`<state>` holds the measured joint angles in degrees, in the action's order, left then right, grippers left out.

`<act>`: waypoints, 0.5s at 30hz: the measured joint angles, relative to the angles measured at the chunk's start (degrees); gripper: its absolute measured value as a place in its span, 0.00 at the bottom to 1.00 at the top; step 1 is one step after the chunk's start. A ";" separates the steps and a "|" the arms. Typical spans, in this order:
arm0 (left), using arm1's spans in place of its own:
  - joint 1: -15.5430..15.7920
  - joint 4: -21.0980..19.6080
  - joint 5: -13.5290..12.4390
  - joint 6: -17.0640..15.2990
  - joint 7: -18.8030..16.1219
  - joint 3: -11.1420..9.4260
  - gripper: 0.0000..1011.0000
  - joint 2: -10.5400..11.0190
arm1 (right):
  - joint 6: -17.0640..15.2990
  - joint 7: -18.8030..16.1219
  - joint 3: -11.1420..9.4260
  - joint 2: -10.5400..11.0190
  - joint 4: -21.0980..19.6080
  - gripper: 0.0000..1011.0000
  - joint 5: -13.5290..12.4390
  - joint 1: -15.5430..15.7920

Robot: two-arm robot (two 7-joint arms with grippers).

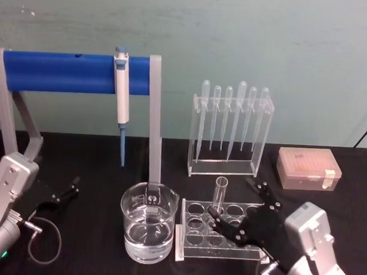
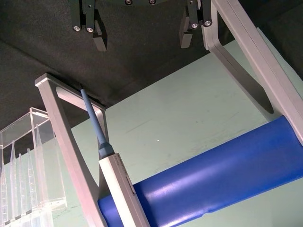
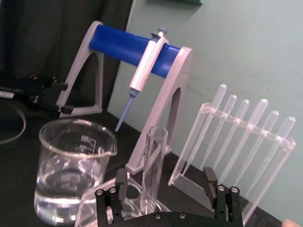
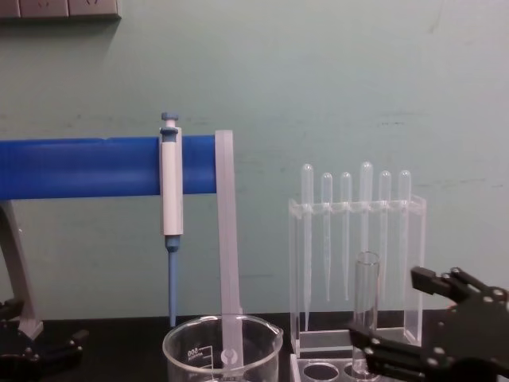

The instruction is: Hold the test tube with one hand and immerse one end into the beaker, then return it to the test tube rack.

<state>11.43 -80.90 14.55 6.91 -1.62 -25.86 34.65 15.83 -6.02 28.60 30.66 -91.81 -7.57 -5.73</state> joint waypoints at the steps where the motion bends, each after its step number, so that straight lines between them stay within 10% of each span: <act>1: 0.00 0.00 0.00 0.00 0.00 0.00 0.99 0.00 | 0.07 -0.05 0.02 -0.58 0.45 0.99 -0.11 -0.30; 15: 0.00 0.00 0.00 0.00 0.00 0.00 0.99 0.00 | 0.84 -2.73 -0.20 -6.70 4.86 0.88 -2.18 -2.76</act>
<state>11.43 -80.90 14.55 6.91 -1.62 -25.86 34.65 16.67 -8.75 28.40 23.95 -86.95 -9.75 -8.49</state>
